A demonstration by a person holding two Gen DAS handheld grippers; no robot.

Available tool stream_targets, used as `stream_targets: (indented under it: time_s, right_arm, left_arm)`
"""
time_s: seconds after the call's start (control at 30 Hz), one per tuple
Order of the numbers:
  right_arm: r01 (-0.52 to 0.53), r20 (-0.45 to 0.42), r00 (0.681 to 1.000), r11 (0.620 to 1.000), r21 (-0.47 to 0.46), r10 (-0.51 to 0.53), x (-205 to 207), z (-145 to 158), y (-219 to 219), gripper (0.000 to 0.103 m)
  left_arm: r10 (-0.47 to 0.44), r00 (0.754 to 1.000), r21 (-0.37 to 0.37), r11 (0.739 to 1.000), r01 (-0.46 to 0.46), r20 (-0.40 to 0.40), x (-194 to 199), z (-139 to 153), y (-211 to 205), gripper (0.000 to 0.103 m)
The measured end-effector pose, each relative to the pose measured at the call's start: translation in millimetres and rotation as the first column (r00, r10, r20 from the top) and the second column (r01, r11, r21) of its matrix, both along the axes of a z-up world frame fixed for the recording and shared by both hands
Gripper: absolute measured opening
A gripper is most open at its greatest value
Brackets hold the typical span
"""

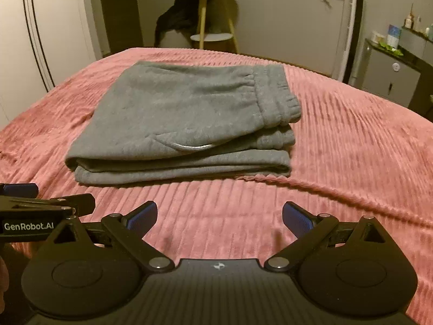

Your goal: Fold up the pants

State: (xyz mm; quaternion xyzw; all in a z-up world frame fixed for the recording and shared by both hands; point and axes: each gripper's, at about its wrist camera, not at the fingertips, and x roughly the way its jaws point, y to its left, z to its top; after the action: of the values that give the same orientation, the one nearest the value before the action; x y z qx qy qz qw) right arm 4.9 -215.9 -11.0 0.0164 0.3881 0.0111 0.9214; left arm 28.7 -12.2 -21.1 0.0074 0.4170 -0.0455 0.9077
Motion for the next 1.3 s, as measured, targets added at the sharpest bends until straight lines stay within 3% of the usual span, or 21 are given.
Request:
stream_targets:
  time_s: [0.23, 0.43, 0.7, 1.3]
  right_arm:
    - [-0.041, -0.025, 0.999, 0.996, -0.083, 0.039, 14, -2, 13, 0.099]
    - [-0.05, -0.05, 0.998, 0.991, -0.121, 0.044, 33, -9, 19, 0.099]
    - [-0.024, -0.096, 0.995, 0.994, -0.109, 0.014, 44, -21, 12, 0.099]
    - [0.012, -0.075, 0.997, 0.992, -0.122, -0.021, 44, -22, 8, 0.099]
  left_arm:
    - [0.024, 0.999, -0.012, 1.0, -0.024, 0.036, 1, 7, 10, 0.103]
    - [0.036, 0.998, -0.023, 0.999, -0.037, -0.045, 20, -8, 10, 0.103]
    - [0.032, 0.997, -0.025, 0.999, -0.033, -0.068, 34, -25, 5, 0.103]
    - [0.038, 0.997, 0.019, 0.999, -0.037, -0.066, 36, -32, -1, 0.103]
